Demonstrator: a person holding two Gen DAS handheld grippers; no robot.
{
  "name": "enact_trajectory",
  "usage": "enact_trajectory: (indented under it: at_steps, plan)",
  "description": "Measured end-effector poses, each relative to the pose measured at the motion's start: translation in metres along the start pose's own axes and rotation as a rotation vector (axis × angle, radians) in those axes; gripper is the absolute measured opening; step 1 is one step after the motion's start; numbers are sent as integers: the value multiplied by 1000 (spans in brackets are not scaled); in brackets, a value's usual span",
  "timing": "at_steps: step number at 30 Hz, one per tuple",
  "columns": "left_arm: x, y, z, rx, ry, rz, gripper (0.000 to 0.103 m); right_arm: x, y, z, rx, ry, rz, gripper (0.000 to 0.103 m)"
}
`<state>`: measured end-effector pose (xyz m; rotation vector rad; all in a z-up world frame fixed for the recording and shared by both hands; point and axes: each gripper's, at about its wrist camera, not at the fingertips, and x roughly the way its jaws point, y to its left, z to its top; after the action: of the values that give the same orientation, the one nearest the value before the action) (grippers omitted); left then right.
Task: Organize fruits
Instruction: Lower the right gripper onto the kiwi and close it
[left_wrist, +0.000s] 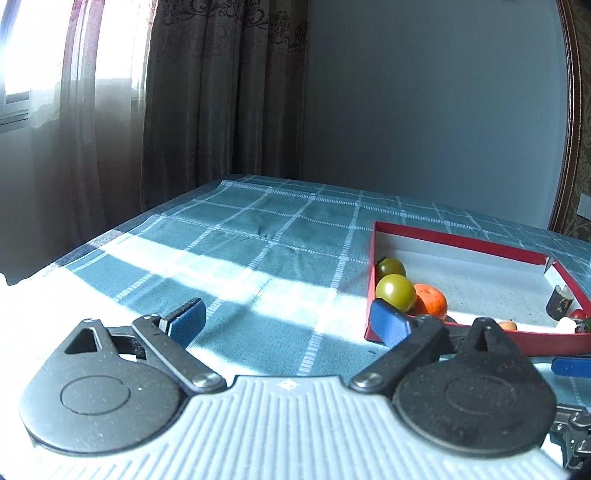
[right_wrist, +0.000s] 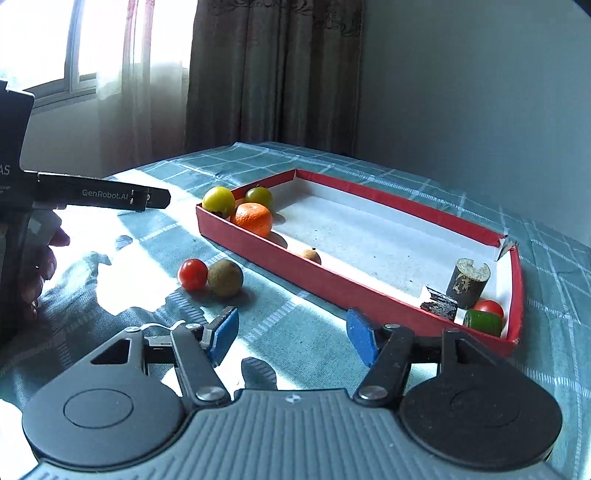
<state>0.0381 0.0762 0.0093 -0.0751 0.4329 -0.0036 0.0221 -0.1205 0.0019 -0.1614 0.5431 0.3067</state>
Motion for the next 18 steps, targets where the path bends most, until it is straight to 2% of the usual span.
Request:
enact_trajectory:
  at_steps: [5, 8, 18]
  plan:
    - [-1, -3, -1, 23, -4, -6, 98, 21, 12, 10, -38, 34, 37, 50]
    - [2, -2, -1, 13, 3, -8, 98, 31, 16, 16, -47, 45, 63, 38]
    - [6, -1, -2, 5, 19, -13, 98, 50, 27, 30, -91, 49, 89, 38]
